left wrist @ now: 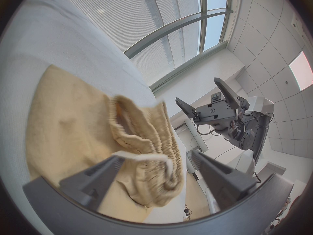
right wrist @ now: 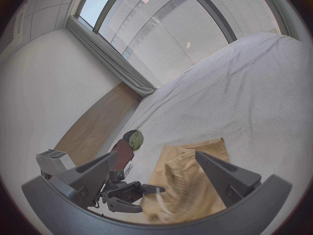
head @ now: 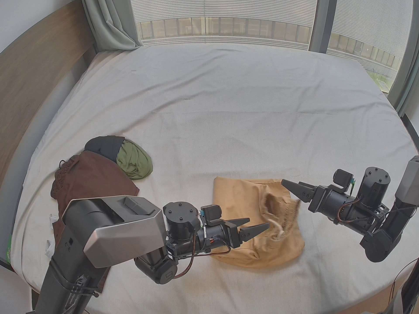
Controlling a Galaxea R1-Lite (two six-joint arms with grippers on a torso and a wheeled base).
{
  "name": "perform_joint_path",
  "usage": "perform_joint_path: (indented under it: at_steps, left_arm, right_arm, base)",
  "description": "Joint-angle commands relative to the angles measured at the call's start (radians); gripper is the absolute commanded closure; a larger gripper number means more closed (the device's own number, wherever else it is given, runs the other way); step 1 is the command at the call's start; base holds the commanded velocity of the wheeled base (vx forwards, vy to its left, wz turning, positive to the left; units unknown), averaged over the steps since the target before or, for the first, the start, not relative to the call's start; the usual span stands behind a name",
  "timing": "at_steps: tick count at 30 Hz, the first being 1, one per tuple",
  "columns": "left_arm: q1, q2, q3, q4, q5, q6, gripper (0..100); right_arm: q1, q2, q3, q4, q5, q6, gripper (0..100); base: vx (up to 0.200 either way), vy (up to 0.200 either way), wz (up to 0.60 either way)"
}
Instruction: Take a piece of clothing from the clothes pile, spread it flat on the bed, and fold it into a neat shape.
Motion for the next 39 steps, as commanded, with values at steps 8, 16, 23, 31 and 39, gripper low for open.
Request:
perform_joint_path:
  at_steps: [8, 16, 23, 31, 39]
  left_arm:
    - [0.027, -0.076, 0.001, -0.003, 0.043, 0.000, 0]
    - [0.082, -0.142, 0.096, -0.001, 0.039, 0.003, 0]
    - [0.142, -0.157, 0.179, -0.003, 0.039, 0.029, 0]
    - [0.214, -0.205, 0.242, -0.003, 0.038, 0.034, 0]
    - [0.296, -0.318, 0.322, -0.003, 0.020, 0.072, 0]
  right_arm:
    - [0.036, 0.048, 0.053, 0.001, 0.002, -0.005, 0]
    - [0.076, 0.108, 0.094, 0.001, 0.004, -0.008, 0]
    - [0.114, 0.163, 0.149, 0.001, 0.004, -0.013, 0]
    - [0.144, 0.238, 0.183, 0.001, 0.001, -0.037, 0]
    - [0.140, 0.320, 0.204, 0.000, -0.001, -0.068, 0]
  base:
    - [0.000, 0.000, 0.00]
    - [0.000, 0.000, 0.00]
    - [0.000, 0.000, 0.00]
    - [0.000, 0.000, 0.00]
    - [0.000, 0.000, 0.00]
